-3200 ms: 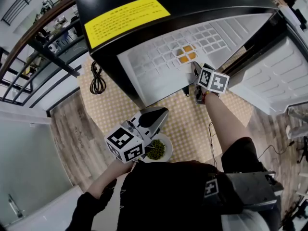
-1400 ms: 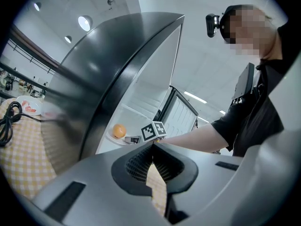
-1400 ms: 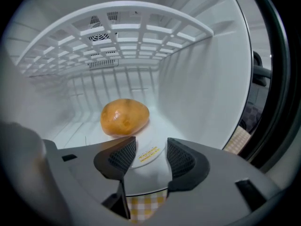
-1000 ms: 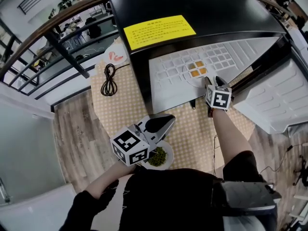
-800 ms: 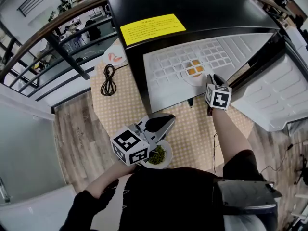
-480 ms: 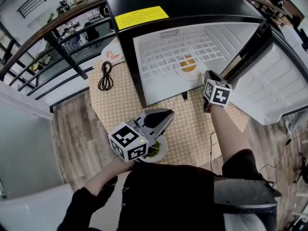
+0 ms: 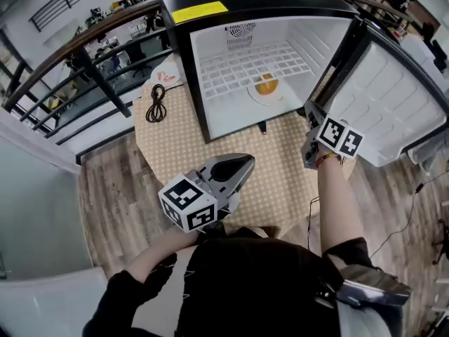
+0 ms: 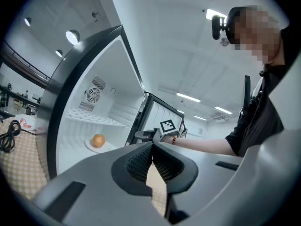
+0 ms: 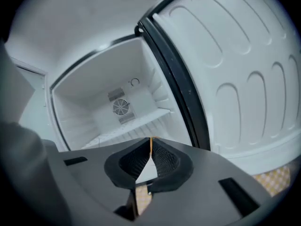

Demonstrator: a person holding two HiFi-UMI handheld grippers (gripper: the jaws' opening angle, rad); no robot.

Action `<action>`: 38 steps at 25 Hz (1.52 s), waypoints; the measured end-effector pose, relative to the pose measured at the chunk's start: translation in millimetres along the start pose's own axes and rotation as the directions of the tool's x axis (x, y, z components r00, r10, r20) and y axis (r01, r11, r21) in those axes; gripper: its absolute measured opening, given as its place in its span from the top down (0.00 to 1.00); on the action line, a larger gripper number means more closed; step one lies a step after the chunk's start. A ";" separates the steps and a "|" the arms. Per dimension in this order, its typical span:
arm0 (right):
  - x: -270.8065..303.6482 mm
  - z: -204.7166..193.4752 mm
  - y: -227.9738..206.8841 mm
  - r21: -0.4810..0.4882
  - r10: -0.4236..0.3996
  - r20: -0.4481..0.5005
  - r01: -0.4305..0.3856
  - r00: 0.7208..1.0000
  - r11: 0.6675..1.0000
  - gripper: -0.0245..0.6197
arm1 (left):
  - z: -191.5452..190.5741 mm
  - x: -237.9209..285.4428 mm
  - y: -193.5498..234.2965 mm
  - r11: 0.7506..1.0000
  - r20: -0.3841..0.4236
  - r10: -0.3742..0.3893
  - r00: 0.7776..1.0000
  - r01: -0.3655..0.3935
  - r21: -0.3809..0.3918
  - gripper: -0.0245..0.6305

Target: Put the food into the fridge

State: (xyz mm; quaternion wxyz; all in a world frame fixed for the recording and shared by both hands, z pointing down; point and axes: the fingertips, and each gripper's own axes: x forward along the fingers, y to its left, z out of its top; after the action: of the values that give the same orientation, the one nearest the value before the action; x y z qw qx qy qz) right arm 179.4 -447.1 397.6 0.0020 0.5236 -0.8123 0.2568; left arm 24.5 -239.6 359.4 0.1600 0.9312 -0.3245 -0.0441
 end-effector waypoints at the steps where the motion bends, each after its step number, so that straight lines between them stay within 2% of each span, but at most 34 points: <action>1: -12.0 -0.6 8.1 -0.012 0.036 -0.011 -0.036 0.999 0.999 0.92 | 0.9 3.1 -5.3 1.000 0.006 -0.018 1.000 0.018 -0.004 0.94; 4: -51.4 -21.3 31.4 -0.103 0.095 -0.095 -0.104 0.991 0.989 0.92 | 1.7 13.3 -28.7 0.994 0.016 -0.107 0.994 0.108 -0.018 0.94; 8: -106.5 -67.2 59.7 -0.180 0.045 -0.161 -0.074 0.986 0.981 0.93 | 6.2 0.9 -58.2 0.983 0.022 -0.181 0.983 0.181 0.009 0.94; 11: -135.3 -94.2 85.4 -0.218 0.010 -0.142 -0.041 0.990 0.975 0.93 | 3.5 -25.9 -69.2 0.976 0.016 -0.220 0.975 0.220 0.008 0.95; 17: -190.4 -131.9 149.7 -0.163 -0.038 -0.038 0.031 0.999 0.986 0.93 | -3.0 -113.8 -92.8 0.955 -0.022 -0.294 0.955 0.295 0.020 0.94; 25: -248.1 -208.8 261.0 -0.134 -0.036 -0.009 0.034 0.999 0.990 0.93 | -18.1 -236.4 -110.1 0.937 -0.043 -0.346 0.937 0.347 0.026 0.94; 29: -283.0 -229.1 307.7 -0.106 -0.038 0.046 0.043 0.998 0.993 0.94 | -23.3 -283.4 -122.3 0.925 -0.039 -0.377 0.925 0.378 0.026 0.95; 35: -342.6 -241.0 337.3 -0.075 -0.115 0.129 0.125 0.985 0.989 0.94 | -23.9 -323.5 -152.0 0.905 -0.037 -0.423 0.906 0.424 0.035 0.94; 38: -354.0 -240.6 347.8 -0.036 -0.113 0.161 0.120 0.981 0.992 0.94 | -23.3 -333.0 -165.0 0.899 -0.038 -0.432 0.901 0.434 0.062 0.94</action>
State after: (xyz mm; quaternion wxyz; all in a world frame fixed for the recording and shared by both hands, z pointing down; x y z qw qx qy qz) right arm -20.9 65.8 365.8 -0.0355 0.5888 -0.7835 0.1953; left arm -135.3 94.5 320.3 0.1178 0.9854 -0.1089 -0.0567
